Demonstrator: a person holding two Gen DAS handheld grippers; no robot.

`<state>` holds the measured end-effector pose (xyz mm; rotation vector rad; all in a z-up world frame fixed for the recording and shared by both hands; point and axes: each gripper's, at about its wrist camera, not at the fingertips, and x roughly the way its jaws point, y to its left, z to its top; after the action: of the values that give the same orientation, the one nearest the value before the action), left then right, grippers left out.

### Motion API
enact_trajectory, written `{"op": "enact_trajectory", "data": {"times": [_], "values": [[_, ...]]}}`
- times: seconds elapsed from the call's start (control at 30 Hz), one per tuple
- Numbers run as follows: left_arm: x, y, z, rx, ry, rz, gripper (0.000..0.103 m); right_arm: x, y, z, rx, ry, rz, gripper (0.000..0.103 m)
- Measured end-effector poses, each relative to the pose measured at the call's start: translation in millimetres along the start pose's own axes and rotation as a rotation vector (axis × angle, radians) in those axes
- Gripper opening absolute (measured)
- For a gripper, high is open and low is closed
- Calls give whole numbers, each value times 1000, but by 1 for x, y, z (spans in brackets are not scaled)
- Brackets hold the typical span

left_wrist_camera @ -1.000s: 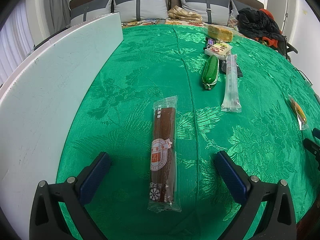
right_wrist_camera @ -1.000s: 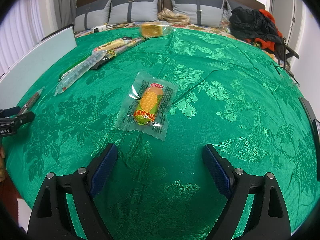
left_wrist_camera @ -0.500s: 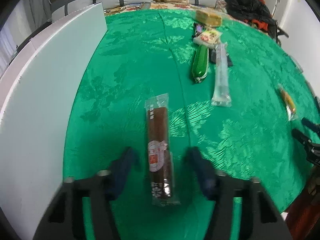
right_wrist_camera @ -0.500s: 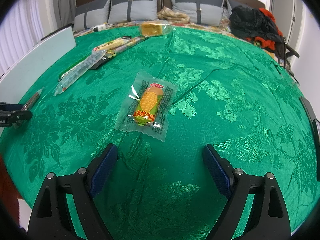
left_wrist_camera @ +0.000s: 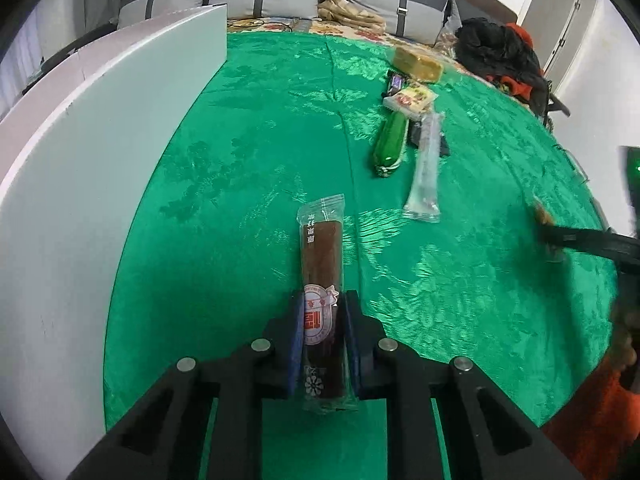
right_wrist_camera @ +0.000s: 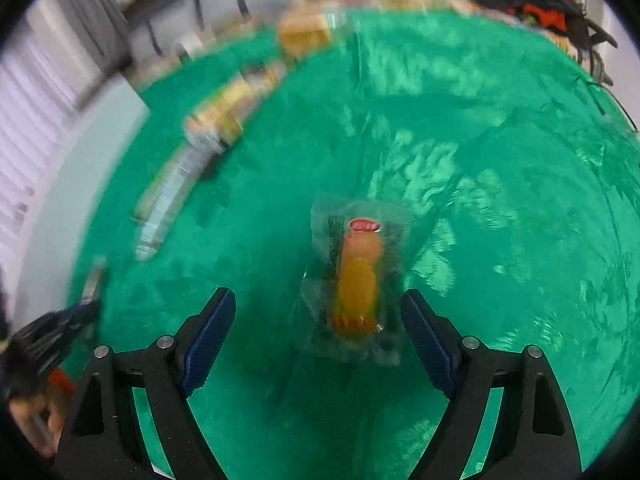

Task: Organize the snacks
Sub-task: 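Grasp the corn-shaped packet with the right gripper while the left lifts the sausage, then carry both packets over the white box and open both grippers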

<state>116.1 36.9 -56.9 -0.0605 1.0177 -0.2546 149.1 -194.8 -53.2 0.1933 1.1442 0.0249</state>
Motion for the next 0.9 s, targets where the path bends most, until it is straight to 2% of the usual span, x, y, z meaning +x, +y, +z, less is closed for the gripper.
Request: {"op": "enact_trajectory", "data": {"times": [0.03,0.07,0.1,0.13,0.17,0.2,0.23,0.3,0.4,0.47,0.6,0.73,0.83,0.9], "values": [[-5,0,0,-7,-9,-11,18,9,4,5,-7,40,-28,86],[-10,0,-1,-12,-19,-21,18,10,8,7,-22,39,-53,84],[-13,-1,0,-15,-25,-29,18,12,11,9,-29,52,-77,71],[-19,-2,0,-18,-38,-42,18,11,11,9,-29,50,-107,43],[-24,-3,1,-20,-48,-52,18,7,9,9,-31,43,-140,43],[-27,-3,3,-23,-55,-59,18,6,6,9,-13,50,-122,41],[-33,-4,4,-29,-68,-75,18,3,-1,8,20,52,-80,38],[-44,-5,8,-38,-89,-96,18,-5,-12,7,65,41,-48,37],[-64,-4,15,-61,-129,-135,18,-28,-23,8,127,-23,49,31],[-80,2,22,-87,-160,-167,18,-48,-20,13,139,-67,110,31],[-108,26,32,-162,-209,-210,18,-83,5,30,88,-137,188,30],[-137,64,40,-246,-263,-229,18,-104,36,46,92,-162,325,30],[-157,94,41,-290,-311,-220,18,-123,77,48,46,-176,423,30],[-171,118,42,-312,-344,-186,18,-130,107,50,22,-171,493,30]]}}
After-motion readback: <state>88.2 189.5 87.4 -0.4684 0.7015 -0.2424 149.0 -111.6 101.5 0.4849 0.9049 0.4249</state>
